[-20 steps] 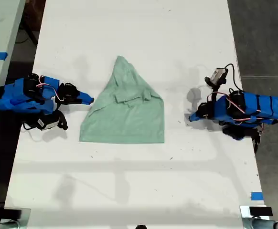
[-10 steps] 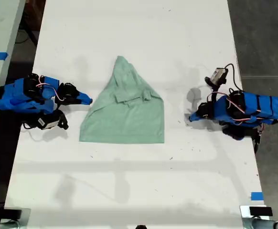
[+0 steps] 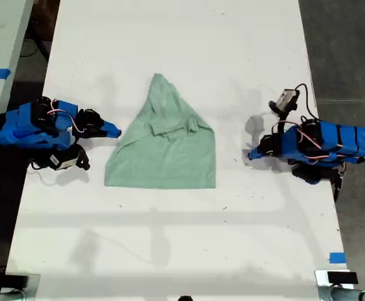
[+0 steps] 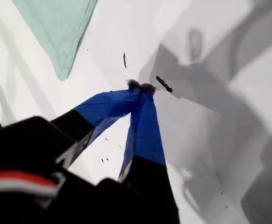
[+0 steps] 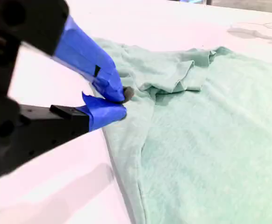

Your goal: Fold t shirt

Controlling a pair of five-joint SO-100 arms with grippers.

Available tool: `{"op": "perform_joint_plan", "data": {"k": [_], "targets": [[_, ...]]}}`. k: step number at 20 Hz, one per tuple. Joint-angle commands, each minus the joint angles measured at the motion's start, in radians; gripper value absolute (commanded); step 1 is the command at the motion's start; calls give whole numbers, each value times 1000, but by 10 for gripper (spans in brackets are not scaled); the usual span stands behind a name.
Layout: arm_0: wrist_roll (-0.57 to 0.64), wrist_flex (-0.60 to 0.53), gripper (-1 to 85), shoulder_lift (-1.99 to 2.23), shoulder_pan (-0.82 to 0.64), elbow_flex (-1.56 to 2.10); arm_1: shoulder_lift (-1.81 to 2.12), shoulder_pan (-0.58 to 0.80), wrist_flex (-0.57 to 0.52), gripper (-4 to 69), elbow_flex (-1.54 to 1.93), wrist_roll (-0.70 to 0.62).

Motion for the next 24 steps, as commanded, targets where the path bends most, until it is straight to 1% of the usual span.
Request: {"op": "perform_joint_plan", "data": {"k": [1,2,5,10,11,13,14,16,17,20,24], "targets": [[-48,-5,-1,9,48,11,6,-3,-34,-19,49,6],[-28,-6,-1,9,66,11,6,-2,-34,-19,49,6],[-35,2,2,9,87,11,6,-3,-34,-19,49,6],[-31,2,0,9,64,11,6,-3,-34,-19,49,5],[-31,3,16,9,67,11,6,-3,-34,-19,49,5],[-31,3,108,9,74,9,6,-3,-34,-19,49,5],[-31,3,134,9,74,9,6,-3,-34,-19,49,5],[-32,3,144,9,84,9,6,-3,-34,-19,49,3],[-31,3,163,9,104,9,6,-2,-34,-19,49,3],[-31,3,165,9,147,9,6,-2,-34,-19,49,3],[-31,3,165,9,153,9,6,-2,-34,-19,49,3]]}}
